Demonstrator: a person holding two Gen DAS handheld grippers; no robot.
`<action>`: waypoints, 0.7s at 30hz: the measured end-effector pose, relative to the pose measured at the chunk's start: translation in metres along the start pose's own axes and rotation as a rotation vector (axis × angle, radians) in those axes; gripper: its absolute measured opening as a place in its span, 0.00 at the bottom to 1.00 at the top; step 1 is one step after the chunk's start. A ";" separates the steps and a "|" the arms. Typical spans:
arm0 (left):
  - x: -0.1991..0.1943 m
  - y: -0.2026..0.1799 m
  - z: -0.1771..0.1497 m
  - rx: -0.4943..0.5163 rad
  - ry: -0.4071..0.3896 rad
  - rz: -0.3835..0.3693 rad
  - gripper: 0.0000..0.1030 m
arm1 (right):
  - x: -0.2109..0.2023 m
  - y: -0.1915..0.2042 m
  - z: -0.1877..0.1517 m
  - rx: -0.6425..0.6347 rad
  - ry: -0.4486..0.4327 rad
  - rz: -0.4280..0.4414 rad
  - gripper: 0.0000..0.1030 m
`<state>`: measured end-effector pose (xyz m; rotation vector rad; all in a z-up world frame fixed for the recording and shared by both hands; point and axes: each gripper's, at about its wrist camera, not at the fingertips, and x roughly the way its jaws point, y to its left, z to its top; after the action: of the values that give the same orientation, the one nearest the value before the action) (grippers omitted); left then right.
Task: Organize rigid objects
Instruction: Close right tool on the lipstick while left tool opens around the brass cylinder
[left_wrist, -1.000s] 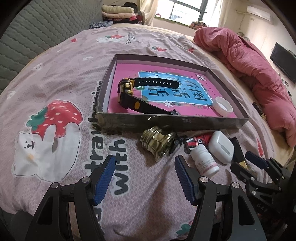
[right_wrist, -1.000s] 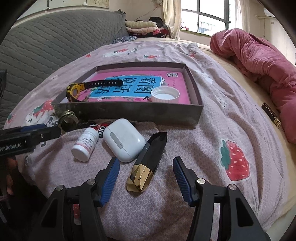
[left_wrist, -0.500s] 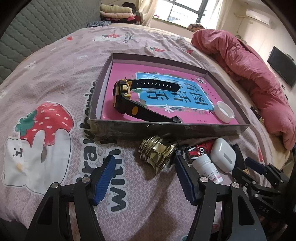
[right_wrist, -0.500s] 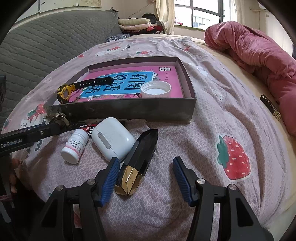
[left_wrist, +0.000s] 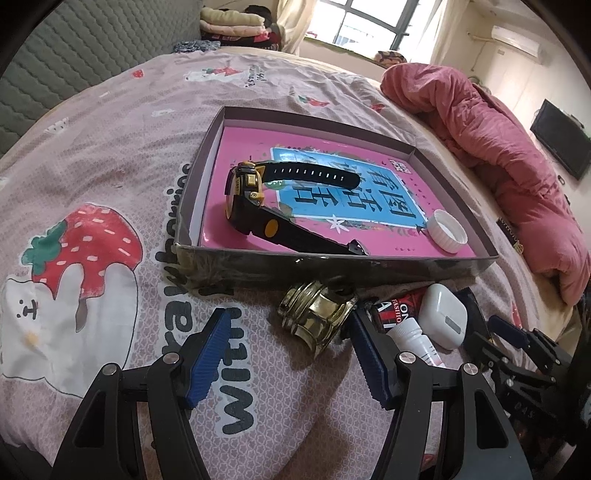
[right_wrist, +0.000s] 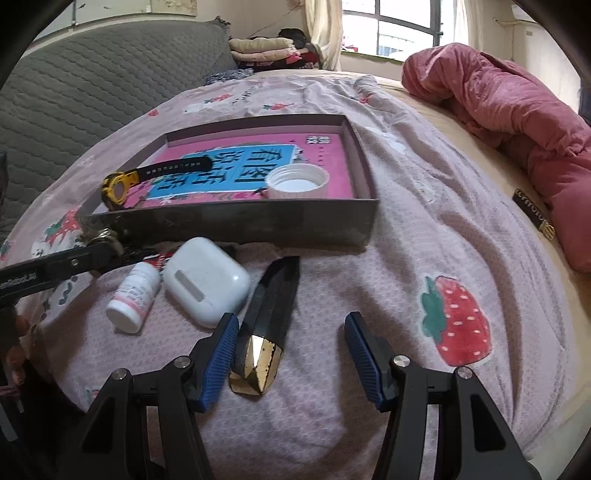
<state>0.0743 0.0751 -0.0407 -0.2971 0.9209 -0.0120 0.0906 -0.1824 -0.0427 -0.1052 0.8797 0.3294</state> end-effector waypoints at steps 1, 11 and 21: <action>0.000 0.000 0.000 -0.003 0.000 -0.003 0.66 | 0.000 -0.003 0.000 0.007 -0.002 -0.003 0.57; 0.006 0.000 0.004 0.001 0.003 -0.022 0.66 | 0.008 0.011 0.000 -0.087 -0.008 -0.019 0.44; 0.010 0.000 0.005 0.005 0.012 -0.060 0.53 | 0.012 0.014 -0.003 -0.126 -0.019 -0.018 0.42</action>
<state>0.0839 0.0747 -0.0456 -0.3204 0.9231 -0.0715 0.0909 -0.1668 -0.0527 -0.2265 0.8379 0.3684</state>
